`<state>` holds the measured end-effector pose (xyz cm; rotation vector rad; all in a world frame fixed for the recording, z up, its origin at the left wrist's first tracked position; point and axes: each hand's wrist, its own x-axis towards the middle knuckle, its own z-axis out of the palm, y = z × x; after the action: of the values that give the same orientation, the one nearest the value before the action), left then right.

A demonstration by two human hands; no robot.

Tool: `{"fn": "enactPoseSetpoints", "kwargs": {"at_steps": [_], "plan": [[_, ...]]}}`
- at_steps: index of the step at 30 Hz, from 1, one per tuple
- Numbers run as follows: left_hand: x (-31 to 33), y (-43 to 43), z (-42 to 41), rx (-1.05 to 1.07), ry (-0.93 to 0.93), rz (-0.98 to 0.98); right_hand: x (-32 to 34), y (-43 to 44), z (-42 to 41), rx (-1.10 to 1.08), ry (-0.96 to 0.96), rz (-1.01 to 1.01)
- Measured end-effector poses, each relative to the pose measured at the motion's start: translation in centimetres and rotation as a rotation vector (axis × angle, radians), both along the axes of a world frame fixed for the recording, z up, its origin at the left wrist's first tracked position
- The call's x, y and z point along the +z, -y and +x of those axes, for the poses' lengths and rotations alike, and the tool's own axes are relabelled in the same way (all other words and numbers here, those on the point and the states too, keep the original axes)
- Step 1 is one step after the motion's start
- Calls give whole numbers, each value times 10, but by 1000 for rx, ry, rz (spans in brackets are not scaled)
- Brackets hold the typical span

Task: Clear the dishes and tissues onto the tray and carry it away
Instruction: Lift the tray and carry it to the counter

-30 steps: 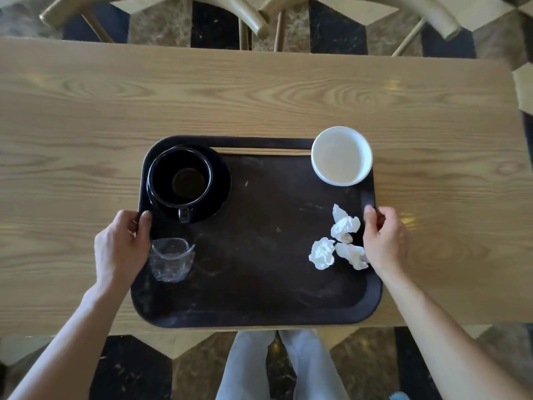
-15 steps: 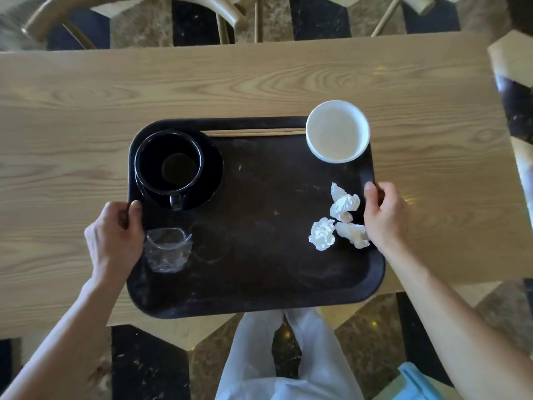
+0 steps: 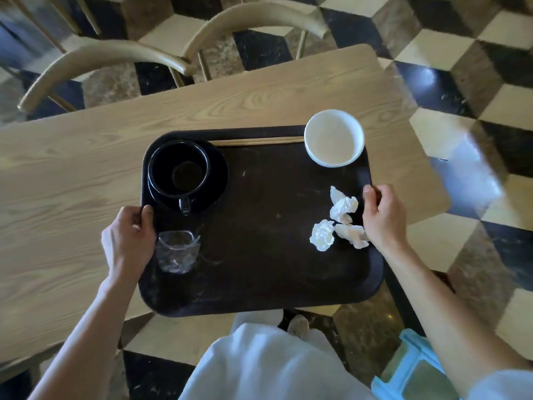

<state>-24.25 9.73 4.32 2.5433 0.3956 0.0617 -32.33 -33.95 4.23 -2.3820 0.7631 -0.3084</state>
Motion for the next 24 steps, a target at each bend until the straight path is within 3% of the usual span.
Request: {"fn": "enactPoseSetpoints", "kwargs": {"at_steps": [12,24], "plan": [[26,92,-60,-336,-21,19,36,35,-212,-363,-4,1],[44,181,-162,-771,-10,-14,44,-4,-449,-815,-126,24]]}}
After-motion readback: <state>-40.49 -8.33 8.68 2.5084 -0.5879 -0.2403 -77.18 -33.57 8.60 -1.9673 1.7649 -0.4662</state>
